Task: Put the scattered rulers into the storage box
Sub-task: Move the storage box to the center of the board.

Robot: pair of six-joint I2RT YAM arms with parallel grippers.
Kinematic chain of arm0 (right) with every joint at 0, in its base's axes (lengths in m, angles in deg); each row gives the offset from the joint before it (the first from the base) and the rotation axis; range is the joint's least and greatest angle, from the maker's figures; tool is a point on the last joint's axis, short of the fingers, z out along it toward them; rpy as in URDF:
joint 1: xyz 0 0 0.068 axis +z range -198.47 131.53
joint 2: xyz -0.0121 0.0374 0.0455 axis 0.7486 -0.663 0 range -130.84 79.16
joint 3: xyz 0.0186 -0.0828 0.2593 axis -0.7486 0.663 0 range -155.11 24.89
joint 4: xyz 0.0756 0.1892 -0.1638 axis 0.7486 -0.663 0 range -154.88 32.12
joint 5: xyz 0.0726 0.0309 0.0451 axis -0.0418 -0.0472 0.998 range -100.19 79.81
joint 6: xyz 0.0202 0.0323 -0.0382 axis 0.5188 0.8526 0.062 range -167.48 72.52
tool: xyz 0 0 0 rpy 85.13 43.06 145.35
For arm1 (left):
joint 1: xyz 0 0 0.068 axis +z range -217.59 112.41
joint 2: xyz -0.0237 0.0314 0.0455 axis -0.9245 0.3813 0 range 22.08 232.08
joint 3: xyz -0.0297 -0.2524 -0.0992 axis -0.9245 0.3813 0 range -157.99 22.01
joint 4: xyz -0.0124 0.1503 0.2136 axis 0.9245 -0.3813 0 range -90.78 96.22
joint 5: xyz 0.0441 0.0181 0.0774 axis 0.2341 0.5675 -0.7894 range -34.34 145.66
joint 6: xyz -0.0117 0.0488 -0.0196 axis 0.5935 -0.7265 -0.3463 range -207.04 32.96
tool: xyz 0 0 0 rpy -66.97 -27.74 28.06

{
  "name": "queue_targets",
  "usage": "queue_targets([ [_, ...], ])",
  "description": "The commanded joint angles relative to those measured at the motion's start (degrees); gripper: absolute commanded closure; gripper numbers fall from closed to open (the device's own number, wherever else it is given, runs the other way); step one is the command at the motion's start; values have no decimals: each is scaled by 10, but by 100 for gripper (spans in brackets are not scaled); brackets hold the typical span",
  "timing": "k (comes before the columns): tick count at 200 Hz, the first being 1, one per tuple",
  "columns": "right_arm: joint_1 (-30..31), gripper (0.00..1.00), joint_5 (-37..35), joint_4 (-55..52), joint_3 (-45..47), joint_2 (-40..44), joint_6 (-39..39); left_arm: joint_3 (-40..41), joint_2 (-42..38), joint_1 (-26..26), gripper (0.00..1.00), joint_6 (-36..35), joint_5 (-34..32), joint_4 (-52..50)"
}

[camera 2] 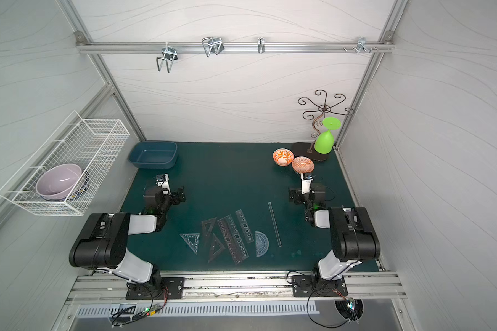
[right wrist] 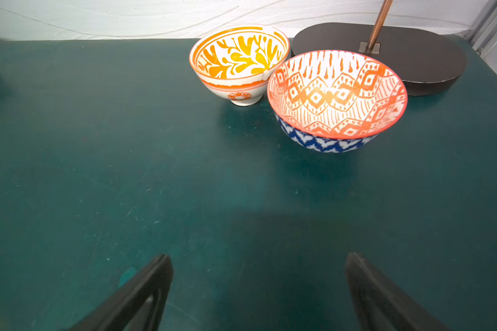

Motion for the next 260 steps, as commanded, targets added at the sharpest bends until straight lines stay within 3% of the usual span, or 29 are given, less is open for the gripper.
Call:
queue_targets([
  [1,-3,1,11,15,7,9,-1,-1,-6,1,0,-1,4,25],
  [56,-3,1,7,13,6,9,3,-1,-8,1,0,-1,6,21],
  [72,7,1,-42,8,1,17,10,-2,-16,-2,0,0,-12,26],
  [80,39,1,-112,-57,-16,55,0,-26,-52,-20,0,7,-79,-52],
  [94,100,1,-204,-289,-117,121,43,-116,-91,-46,0,29,-187,-242],
  [113,182,1,-237,-432,-203,148,87,-219,-80,-54,0,85,-196,-374],
  [133,279,1,-272,-495,-242,166,99,-339,-20,-78,1,67,-195,-486],
  [152,305,1,-202,-564,-278,175,188,-471,58,-76,4,71,-189,-597],
  [184,310,1,-38,-546,-285,166,232,-688,201,-50,27,73,-120,-742],
  [227,317,3,63,-510,-274,147,236,-872,333,-11,30,81,-77,-820],
  [260,320,6,77,-471,-237,150,245,-985,417,15,30,65,-60,-853],
])
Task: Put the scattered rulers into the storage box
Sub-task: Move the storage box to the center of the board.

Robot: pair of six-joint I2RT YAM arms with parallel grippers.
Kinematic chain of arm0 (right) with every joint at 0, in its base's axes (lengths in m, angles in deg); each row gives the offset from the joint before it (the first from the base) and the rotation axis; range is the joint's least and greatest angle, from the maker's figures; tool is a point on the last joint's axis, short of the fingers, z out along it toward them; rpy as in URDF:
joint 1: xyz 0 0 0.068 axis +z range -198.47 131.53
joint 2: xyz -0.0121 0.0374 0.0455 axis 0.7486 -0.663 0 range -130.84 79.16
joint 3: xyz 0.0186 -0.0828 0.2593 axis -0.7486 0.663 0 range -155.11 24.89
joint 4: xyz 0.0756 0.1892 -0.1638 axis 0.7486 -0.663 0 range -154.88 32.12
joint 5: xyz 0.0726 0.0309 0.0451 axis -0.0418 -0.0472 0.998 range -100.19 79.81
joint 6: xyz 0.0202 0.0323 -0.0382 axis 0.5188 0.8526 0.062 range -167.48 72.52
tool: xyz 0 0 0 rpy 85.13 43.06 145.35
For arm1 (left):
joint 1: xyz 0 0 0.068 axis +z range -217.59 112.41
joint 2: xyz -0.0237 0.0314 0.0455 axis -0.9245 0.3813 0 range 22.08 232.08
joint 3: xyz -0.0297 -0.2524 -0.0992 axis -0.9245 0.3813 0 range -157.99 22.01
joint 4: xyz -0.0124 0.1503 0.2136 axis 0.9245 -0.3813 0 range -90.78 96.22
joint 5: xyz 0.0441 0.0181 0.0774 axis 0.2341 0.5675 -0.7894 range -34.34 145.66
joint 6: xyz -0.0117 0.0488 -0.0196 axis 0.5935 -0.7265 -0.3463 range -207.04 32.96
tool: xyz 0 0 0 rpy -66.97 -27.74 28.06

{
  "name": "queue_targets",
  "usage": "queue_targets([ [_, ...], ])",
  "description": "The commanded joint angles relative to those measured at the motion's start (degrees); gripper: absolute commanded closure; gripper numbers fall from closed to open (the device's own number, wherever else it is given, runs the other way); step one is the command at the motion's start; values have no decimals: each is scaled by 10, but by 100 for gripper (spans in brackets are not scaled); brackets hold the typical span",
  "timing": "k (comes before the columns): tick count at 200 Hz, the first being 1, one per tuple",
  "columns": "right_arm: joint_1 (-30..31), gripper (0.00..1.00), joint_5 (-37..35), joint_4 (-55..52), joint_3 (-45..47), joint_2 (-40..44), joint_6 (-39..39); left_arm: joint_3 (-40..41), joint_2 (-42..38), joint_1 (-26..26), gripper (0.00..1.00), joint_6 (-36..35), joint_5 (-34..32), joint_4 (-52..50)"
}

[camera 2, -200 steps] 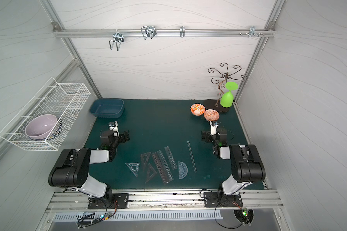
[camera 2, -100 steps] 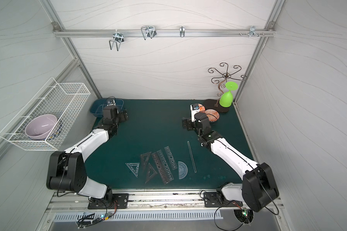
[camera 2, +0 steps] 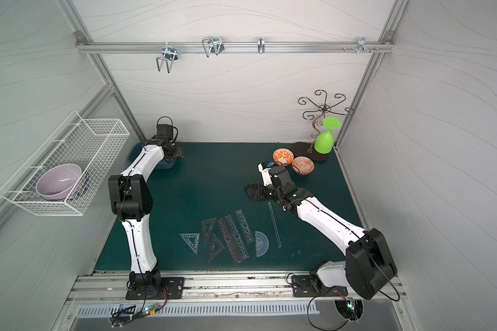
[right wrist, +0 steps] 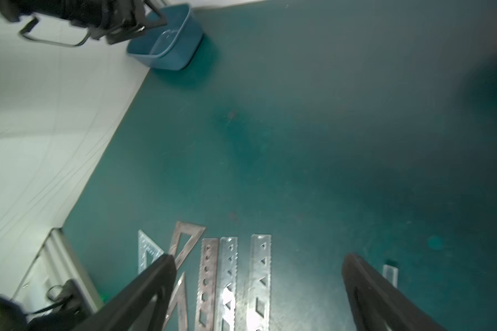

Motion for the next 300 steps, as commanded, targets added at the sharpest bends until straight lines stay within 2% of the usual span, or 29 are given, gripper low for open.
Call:
queue_targets([
  [1,6,6,39,25,15,2,15,-88,45,18,30,-10,27,-49],
  [39,4,8,22,20,4,-20,11,-252,156,26,30,-36,52,-107],
  [53,4,9,25,22,0,-30,11,-277,182,27,30,-32,59,-114],
  [85,-1,10,29,25,-7,-49,14,-272,203,27,34,-24,72,-107],
  [102,-2,10,31,28,-7,-56,15,-271,209,28,52,-23,88,-106],
  [110,-1,10,32,28,-8,-58,14,-272,210,28,57,-20,94,-105],
  [131,-2,10,30,29,-5,-58,16,-270,210,27,65,-10,112,-104],
  [195,-2,10,25,25,-8,-57,17,-256,205,26,81,28,165,-103],
  [227,-8,10,22,23,-7,-47,17,-240,197,12,99,49,163,-107],
  [270,-14,10,20,19,-4,-26,16,-223,170,-21,100,57,156,-121],
  [300,-24,10,17,17,3,-3,20,-173,122,-64,100,81,166,-106],
])
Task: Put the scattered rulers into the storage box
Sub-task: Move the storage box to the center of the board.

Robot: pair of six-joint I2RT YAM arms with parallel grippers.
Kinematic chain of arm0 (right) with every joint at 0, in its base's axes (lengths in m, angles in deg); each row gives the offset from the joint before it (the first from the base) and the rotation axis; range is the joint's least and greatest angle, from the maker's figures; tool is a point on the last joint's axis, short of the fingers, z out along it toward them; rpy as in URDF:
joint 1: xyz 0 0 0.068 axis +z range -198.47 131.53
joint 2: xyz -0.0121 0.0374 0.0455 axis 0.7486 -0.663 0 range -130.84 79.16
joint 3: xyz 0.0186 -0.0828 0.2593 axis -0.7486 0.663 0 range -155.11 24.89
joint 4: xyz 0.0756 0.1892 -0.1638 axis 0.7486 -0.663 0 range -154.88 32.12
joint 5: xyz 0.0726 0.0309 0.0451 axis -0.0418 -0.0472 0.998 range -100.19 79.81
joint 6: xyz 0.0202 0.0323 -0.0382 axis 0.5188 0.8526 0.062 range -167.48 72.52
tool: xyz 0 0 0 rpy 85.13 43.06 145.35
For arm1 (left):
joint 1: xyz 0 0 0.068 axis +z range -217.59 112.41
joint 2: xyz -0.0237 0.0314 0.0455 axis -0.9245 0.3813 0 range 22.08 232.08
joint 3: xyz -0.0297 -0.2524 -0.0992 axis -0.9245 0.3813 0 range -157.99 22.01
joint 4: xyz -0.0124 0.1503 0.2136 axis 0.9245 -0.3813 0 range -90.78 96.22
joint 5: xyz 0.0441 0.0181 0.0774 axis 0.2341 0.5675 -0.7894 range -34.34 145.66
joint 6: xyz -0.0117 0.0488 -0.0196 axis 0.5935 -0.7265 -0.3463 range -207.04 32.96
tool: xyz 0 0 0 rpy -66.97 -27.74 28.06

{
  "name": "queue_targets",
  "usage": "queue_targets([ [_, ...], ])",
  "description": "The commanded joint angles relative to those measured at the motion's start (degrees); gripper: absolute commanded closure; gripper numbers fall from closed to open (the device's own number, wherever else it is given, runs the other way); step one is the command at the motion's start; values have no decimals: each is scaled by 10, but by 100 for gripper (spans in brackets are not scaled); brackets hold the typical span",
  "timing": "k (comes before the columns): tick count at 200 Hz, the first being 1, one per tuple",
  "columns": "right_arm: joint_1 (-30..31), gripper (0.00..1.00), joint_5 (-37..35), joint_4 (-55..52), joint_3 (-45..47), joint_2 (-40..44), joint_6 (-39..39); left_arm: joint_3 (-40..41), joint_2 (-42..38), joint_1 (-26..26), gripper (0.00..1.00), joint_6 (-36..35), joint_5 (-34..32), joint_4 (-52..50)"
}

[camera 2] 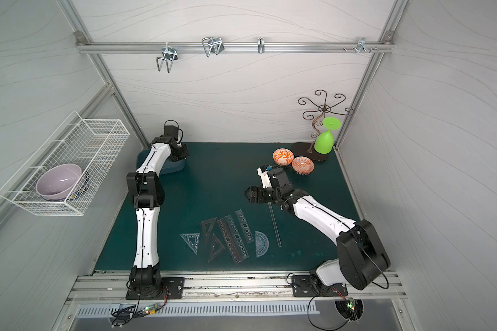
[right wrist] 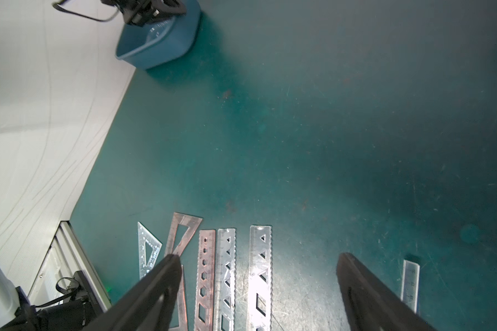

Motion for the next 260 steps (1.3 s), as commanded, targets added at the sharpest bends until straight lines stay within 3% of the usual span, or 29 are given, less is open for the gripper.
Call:
queue_targets([
  [1,-10,10,-6,-3,-3,31,8,35,-54,-48,100,45,43,-3],
  [36,-31,11,-3,-9,8,55,12,117,-115,-123,100,95,37,37],
  [88,-46,11,-12,-10,36,110,18,167,-146,-233,100,157,7,54],
  [170,-52,11,-20,-1,50,106,27,219,-157,-328,100,251,2,115],
  [193,-55,11,-24,0,51,102,27,227,-161,-338,100,260,9,121],
  [225,-56,12,-3,-4,43,82,28,228,-187,-324,77,243,29,109],
  [260,-56,12,-1,-26,-5,37,23,283,-285,-259,64,212,75,105],
])
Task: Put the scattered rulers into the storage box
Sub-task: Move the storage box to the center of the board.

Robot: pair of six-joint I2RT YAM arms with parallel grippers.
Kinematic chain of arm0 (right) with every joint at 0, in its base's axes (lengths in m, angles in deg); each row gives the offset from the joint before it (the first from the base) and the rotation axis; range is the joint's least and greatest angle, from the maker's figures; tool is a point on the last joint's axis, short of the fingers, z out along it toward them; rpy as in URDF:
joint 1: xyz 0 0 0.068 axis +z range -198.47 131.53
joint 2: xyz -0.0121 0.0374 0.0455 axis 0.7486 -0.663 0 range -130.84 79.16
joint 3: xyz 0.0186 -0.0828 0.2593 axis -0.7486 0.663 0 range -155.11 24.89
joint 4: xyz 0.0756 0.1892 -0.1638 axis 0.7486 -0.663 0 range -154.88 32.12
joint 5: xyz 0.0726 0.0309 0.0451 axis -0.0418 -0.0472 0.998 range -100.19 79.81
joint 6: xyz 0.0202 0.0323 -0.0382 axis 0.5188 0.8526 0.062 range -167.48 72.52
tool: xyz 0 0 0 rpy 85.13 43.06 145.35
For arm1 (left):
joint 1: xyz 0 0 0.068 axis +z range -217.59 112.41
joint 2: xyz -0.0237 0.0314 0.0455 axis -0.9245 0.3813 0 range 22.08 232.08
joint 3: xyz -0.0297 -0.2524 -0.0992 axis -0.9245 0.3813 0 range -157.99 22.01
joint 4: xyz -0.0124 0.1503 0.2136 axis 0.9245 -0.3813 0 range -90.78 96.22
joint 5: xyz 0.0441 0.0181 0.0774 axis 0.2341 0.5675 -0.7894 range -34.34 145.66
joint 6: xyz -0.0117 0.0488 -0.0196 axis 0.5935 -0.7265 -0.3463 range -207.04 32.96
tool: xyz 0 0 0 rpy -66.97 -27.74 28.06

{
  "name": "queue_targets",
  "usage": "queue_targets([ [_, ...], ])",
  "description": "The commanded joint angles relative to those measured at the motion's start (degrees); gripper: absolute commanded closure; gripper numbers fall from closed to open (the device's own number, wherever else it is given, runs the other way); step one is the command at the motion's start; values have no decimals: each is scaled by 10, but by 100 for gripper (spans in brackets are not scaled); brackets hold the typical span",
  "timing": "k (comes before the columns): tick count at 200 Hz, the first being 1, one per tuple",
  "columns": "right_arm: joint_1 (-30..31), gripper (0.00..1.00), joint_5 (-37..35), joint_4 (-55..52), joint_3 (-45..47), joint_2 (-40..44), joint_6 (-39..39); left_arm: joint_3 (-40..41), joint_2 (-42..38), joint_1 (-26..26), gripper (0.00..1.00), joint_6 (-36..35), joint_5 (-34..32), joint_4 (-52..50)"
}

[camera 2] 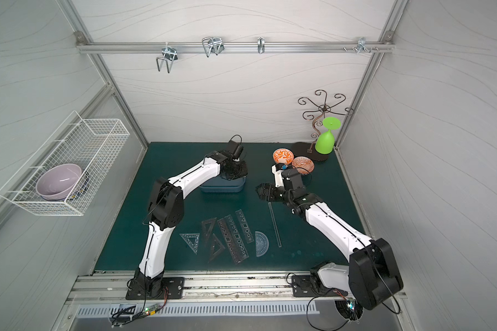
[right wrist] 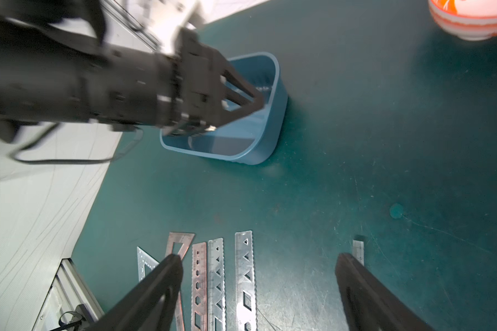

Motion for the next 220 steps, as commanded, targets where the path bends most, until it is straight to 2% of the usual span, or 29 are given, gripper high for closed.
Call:
queue_targets([
  [1,-3,11,8,-15,-44,-32,-1,26,-96,58,64,-21,39,6],
  [26,-3,12,-9,-30,-115,-115,6,91,-155,132,50,-48,29,3],
  [37,-2,11,-10,-38,-156,-162,8,118,-166,168,36,-58,19,9],
  [44,-2,11,-4,-44,-186,-195,6,127,-162,192,32,-62,24,11],
  [61,-2,8,12,-65,-265,-275,-11,119,-127,244,31,-73,68,6],
  [79,-2,7,21,-81,-336,-353,-12,110,-93,273,30,-78,74,7],
  [105,1,6,30,-115,-428,-439,-18,111,-55,277,28,-96,118,10],
  [126,1,6,26,-129,-461,-476,-25,138,-41,276,28,-88,167,36],
  [160,2,12,46,-124,-460,-486,-21,168,-44,263,30,-64,210,70],
  [220,1,16,50,-108,-426,-468,-21,180,-56,226,33,-53,218,77],
])
